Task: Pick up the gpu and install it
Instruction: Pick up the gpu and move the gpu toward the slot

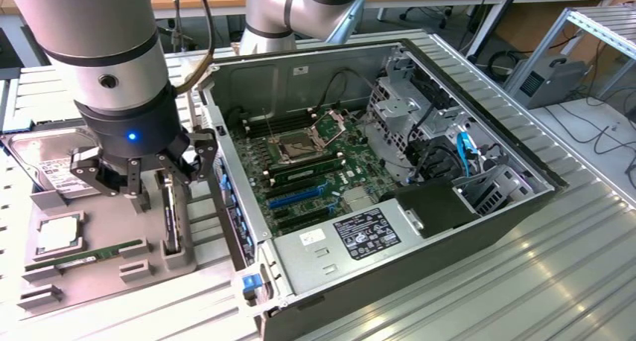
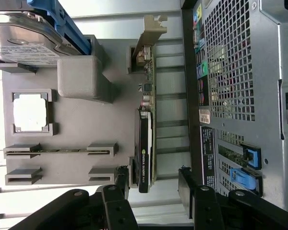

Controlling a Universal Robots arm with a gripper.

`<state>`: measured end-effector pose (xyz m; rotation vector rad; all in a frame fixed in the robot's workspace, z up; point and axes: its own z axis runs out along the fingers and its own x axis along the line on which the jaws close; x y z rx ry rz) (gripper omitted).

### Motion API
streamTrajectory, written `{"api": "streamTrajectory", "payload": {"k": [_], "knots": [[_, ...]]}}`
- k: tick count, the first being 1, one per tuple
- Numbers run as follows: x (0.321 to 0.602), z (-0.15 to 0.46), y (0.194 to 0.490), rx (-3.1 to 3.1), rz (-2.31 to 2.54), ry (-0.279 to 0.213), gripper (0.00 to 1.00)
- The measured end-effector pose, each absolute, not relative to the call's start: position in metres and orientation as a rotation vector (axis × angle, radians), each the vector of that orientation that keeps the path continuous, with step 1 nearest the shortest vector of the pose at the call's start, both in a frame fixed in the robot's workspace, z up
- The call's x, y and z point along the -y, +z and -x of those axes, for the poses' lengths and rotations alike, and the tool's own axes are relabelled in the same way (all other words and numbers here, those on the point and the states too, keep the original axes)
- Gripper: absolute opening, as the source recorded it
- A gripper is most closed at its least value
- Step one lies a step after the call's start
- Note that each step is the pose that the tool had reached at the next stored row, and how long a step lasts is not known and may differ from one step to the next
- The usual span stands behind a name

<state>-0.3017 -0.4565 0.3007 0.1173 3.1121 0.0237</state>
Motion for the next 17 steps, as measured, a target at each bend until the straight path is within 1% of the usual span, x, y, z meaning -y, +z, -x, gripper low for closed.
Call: {"api": "streamTrajectory", "payload": {"k": [17], "knots": [[0.4565,0.3019,0.2965,-3.112,-0.117,0.024,0.54]]}}
